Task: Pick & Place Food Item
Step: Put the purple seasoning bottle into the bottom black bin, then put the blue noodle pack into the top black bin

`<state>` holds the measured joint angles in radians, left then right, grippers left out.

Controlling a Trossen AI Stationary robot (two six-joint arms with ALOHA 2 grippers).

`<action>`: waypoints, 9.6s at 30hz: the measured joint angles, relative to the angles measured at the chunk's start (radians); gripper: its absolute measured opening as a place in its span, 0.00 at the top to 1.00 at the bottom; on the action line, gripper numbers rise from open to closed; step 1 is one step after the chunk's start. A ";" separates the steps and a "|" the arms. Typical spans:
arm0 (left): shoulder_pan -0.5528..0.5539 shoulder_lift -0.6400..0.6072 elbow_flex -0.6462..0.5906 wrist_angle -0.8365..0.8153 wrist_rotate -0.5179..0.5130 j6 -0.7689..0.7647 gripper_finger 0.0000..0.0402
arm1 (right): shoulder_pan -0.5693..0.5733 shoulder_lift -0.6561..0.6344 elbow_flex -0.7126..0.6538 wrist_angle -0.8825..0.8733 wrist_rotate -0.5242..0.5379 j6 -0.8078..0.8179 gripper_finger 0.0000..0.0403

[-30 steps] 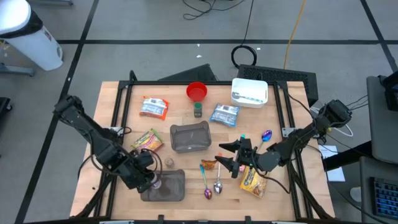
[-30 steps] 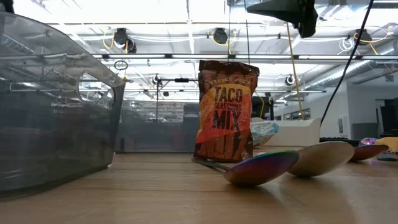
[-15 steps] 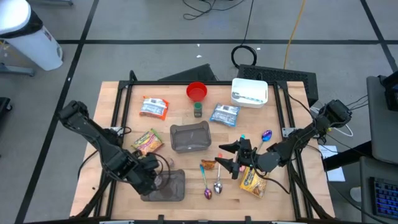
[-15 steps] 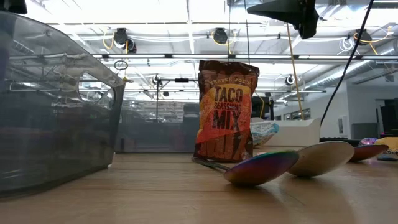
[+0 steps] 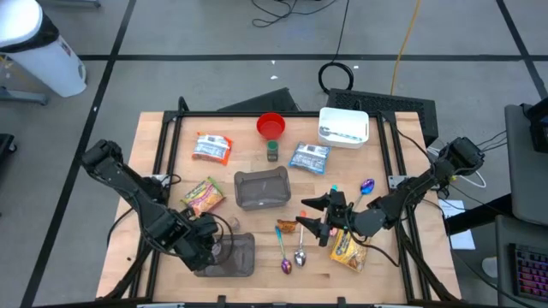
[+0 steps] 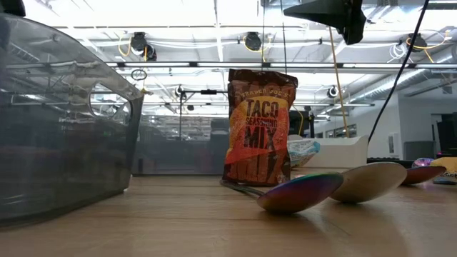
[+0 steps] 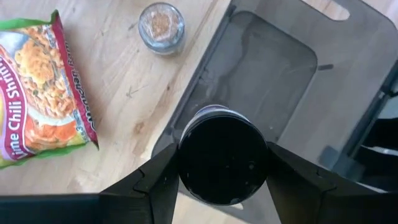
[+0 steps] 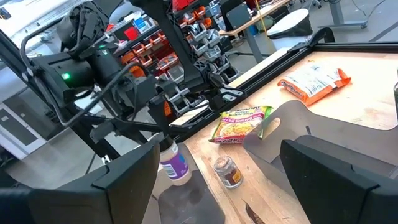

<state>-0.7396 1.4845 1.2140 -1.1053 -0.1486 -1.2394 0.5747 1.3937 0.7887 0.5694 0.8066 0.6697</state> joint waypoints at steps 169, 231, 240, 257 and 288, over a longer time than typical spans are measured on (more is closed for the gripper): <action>0.789 -0.293 -0.049 0.878 -0.080 1.031 0.39 | -0.814 -0.259 0.001 -0.738 -0.524 0.251 0.33; 1.055 -0.344 -0.049 0.766 0.158 1.074 0.39 | -0.752 -0.151 -0.436 -0.292 -0.497 0.650 0.89; 1.055 -0.344 -0.049 0.766 0.158 1.063 0.39 | -0.752 -0.151 -0.436 -0.205 -0.555 0.576 1.00; 1.053 -0.344 -0.049 0.759 0.165 1.065 0.39 | -0.780 -0.204 -0.090 -0.616 -0.678 0.294 1.00; 1.052 -0.344 -0.049 0.772 0.370 1.089 0.39 | -0.960 -0.228 0.521 -1.378 -0.998 -0.088 1.00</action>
<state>0.3126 1.1404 1.1648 -0.3336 0.2212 -0.1501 -0.3856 1.1656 1.3092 -0.8083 -0.1915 0.5815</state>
